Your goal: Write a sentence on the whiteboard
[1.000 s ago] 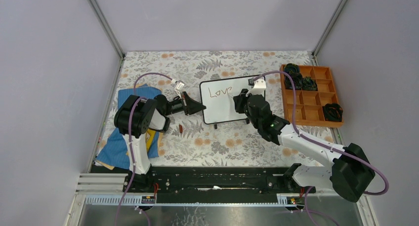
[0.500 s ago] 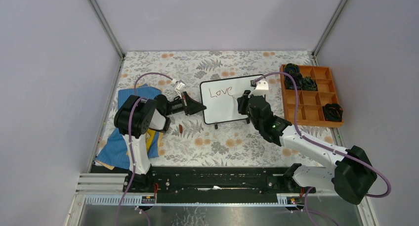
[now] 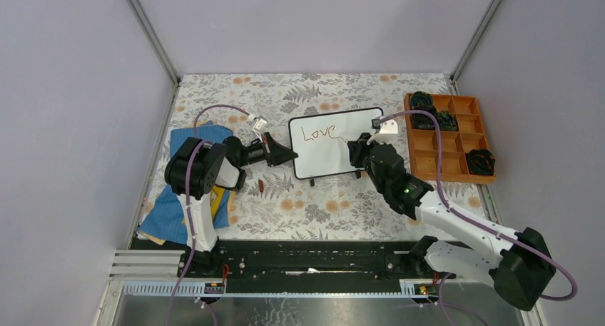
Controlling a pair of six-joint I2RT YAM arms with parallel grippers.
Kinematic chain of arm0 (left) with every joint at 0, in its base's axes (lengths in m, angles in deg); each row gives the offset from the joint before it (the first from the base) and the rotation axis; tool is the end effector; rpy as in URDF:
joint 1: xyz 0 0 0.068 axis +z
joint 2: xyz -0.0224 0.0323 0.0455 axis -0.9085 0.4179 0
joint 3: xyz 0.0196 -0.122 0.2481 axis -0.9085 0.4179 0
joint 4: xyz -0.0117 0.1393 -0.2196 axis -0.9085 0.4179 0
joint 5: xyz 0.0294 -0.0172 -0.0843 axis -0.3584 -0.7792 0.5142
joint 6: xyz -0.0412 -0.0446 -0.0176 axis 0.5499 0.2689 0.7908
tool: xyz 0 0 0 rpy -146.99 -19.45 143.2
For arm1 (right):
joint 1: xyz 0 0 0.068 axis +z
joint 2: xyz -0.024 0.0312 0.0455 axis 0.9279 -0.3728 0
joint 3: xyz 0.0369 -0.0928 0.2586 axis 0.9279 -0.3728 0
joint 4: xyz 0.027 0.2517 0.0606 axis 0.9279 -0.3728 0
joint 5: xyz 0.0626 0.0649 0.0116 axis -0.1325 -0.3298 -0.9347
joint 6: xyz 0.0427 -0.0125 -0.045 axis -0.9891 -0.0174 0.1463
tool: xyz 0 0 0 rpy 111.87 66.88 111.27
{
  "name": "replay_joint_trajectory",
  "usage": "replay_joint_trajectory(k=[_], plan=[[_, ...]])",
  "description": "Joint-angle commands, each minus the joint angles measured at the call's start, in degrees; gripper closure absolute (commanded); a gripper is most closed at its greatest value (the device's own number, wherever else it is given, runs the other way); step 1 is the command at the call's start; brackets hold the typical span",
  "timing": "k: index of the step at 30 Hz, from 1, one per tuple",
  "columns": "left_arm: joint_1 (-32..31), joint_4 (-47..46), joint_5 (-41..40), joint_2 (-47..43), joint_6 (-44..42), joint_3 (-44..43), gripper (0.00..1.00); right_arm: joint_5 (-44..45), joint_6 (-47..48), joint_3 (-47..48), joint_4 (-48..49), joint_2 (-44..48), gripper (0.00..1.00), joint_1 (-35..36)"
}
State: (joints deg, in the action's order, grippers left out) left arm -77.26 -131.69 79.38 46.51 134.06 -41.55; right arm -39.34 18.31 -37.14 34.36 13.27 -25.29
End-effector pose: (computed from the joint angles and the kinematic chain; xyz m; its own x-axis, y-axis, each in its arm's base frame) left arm 0.3162 -0.1084 0.1396 -0.5748 -0.2702 -0.7724 0.7335 0.2482 -0.6327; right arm 0.2004 0.1562 0.2844 -0.2317 0.2512 -0.9398 -0.2169 0.9284 0.3016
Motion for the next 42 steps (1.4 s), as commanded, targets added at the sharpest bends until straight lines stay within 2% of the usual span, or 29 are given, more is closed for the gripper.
replay_joint_trajectory(k=[1,6,12,17,21,24,28,33,37,42], plan=[[-0.43,1.03,0.39,-1.12,-0.74,0.63,1.0,-4.26,2.31,-0.7,4.88,4.69,1.0,-0.38],[-0.43,0.88,0.33,-1.19,-0.66,0.53,1.0,-8.29,2.62,0.24,3.84,5.92,1.0,-0.38],[-0.43,0.82,0.27,-1.09,-0.57,0.49,1.0,-8.69,3.78,0.66,4.58,7.18,1.0,-0.38],[-0.43,1.15,0.22,-1.08,-0.7,0.54,1.0,-5.54,6.58,2.88,5.17,7.27,1.0,-0.42],[-0.43,1.58,0.27,-1.11,-1.0,0.49,1.0,0.27,7.0,9.56,-1.38,5.23,1.0,-0.81],[-0.43,1.56,0.29,-1.1,-0.93,0.53,1.0,1.0,5.34,11.47,-2.82,4.34,1.0,-2.55],[-0.4,1.56,0.36,-1.31,-0.92,0.46,1.0,-3.1,-0.26,10.65,-2.55,4.45,1.0,-6.42],[-0.47,1.56,0.27,-1.47,-0.92,0.5,1.0,-7.05,-4.62,5.08,1.12,6.46,1.0,-8.89],[-0.59,1.92,0.18,-1.71,-1.17,0.49,1.0,-7.78,-4.71,-1.43,7.78,10.52,1.0,-8.9],[-0.69,2.02,0.19,-1.28,-1.18,0.49,1.0,-13.22,-0.89,0.4,3.96,9.01,1.0,-8.87]])
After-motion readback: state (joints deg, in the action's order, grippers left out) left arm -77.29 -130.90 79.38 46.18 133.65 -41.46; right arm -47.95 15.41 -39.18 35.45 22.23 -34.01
